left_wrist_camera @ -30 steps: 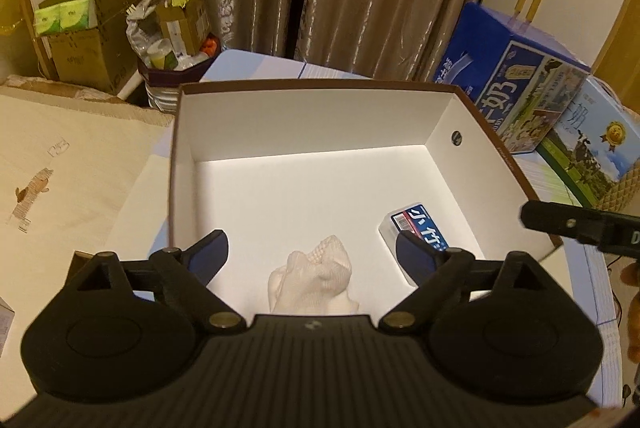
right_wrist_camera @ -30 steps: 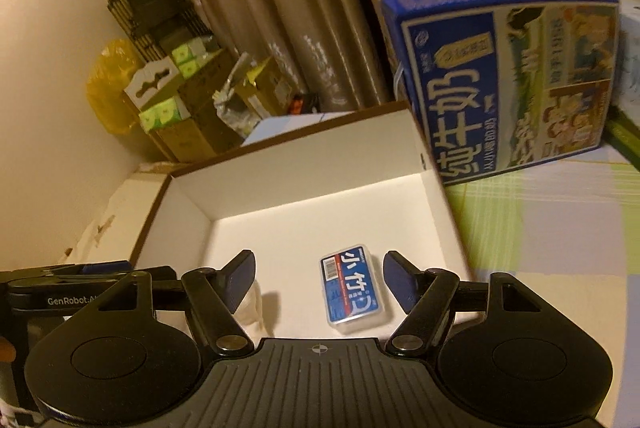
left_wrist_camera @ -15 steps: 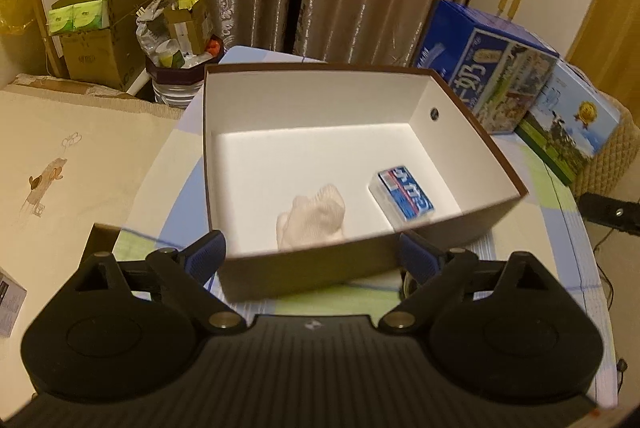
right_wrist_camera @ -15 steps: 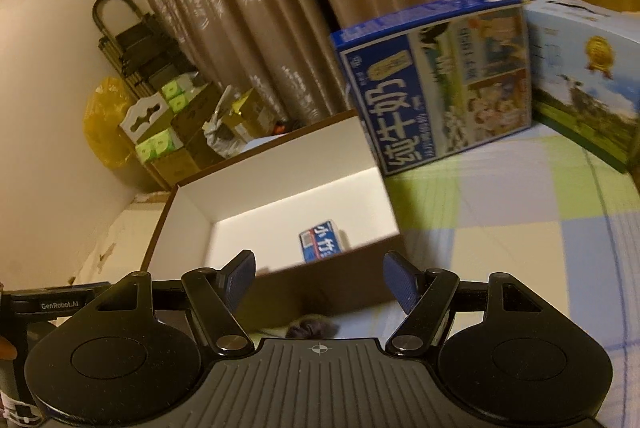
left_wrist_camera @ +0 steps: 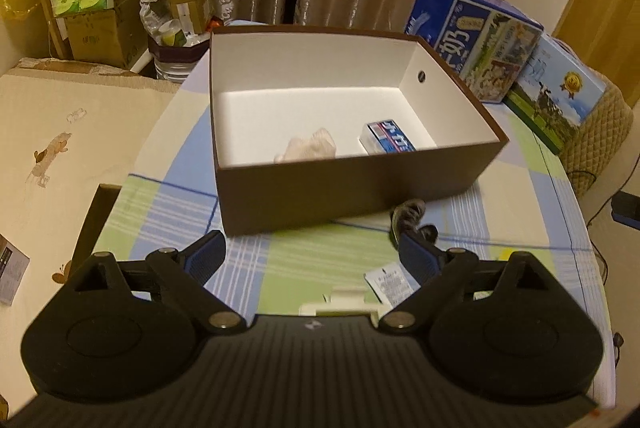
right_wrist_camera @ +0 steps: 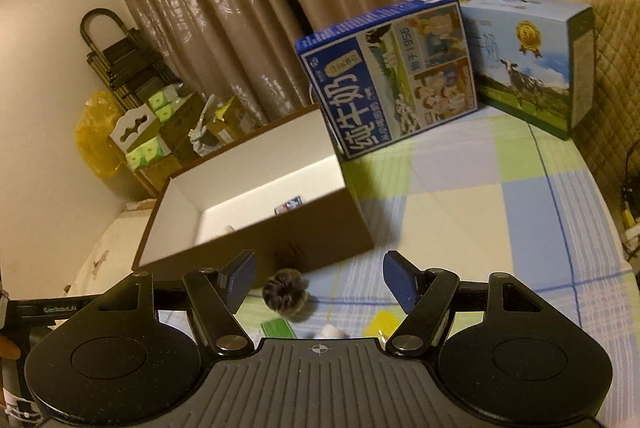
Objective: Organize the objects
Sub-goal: 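Withdraw both tools from the brown box back toward the remaining items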
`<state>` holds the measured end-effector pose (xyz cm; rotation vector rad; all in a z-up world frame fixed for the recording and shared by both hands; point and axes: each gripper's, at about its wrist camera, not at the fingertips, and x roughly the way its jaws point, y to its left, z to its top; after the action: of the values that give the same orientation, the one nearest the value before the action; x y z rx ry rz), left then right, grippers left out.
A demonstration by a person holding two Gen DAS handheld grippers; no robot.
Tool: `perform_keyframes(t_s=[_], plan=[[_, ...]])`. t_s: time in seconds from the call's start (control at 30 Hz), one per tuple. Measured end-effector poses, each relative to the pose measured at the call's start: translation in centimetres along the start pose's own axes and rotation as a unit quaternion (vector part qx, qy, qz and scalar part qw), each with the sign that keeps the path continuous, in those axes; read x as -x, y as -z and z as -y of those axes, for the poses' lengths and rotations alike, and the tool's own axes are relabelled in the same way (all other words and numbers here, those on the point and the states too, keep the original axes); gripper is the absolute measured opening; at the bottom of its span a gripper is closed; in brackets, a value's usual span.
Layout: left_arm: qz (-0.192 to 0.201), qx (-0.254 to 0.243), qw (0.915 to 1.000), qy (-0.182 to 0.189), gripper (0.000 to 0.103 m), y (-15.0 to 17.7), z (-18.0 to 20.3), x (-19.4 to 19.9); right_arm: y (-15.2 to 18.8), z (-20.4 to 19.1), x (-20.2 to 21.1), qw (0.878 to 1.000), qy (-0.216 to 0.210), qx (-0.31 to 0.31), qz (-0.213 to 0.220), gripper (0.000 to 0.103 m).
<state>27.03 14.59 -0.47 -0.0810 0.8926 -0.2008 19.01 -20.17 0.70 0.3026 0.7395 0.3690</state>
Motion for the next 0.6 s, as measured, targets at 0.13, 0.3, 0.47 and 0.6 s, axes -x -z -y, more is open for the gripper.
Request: perform_keyframes(t_s=[0.13, 0.3, 0.47, 0.6], plan=[[-0.006, -0.006, 1.0000, -0.003, 0.091, 1.3, 0.4, 0.2, 1.8, 0.3, 0.3, 1.000, 0.009, 0.019, -0.016, 0.068], [-0.011, -0.006, 0.9999, -0.005, 0.091, 2.6, 0.4, 0.2, 4.2, 0.2, 0.2, 0.998, 0.016, 0.054, -0.040, 0.068], [-0.016, -0.008, 0.9998, -0.010, 0.091, 3.9, 0.2, 0.2, 5.8, -0.4, -0.6, 0.994, 0.000, 0.086, -0.064, 0.065], [-0.020, -0.015, 0.9997, -0.006, 0.091, 4.4, 0.5, -0.2, 6.4, -1.1, -2.2, 0.990, -0.017, 0.104, -0.089, 0.060]])
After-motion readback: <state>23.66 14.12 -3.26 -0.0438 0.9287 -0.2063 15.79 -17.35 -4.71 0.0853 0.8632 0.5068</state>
